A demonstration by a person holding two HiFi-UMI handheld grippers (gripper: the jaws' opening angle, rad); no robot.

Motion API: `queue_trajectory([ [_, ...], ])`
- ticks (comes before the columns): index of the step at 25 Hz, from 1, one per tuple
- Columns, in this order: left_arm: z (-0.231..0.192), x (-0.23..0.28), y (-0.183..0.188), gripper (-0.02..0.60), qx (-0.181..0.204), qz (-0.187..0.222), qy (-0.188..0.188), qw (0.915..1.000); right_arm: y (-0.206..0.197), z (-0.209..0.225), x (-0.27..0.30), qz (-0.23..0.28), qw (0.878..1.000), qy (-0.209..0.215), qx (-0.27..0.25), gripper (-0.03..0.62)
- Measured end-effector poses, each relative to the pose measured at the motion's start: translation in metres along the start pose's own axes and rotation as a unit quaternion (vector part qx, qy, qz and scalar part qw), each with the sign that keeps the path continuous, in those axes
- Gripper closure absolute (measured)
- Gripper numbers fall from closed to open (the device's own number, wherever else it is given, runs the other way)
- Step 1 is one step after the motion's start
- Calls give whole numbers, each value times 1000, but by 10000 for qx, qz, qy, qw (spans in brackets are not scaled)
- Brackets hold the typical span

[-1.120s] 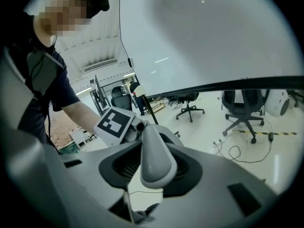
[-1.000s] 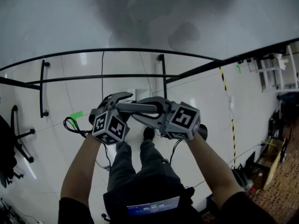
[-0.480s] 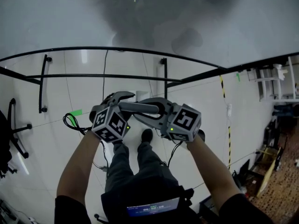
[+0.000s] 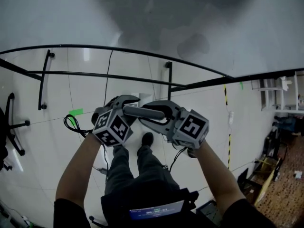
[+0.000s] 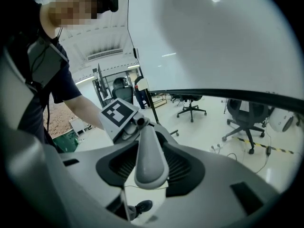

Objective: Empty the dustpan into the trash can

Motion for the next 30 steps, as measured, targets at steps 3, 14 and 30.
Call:
queue_trajectory([
  [3,0,-5,-3,477,-59,44,11,10000,4,0,0,-39,10000,-17,-81,395],
  [14,-5,-16,-5,449,-251,216,-243,9992,9,0,3,-112,9997,58,-225,395],
  [30,-2,-53,-14,406,-445,295,172,9984,21,-5,2,-243,9986,119,-454,355],
])
Point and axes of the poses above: the fingertips, and each gripper's own axes: x forward along the fingers, z to its right, y out of its top, the point moved 8 cm from there along -x, backward along the fingers, and after that the axes turned 4 degrees about x, right-handed, at the moved point
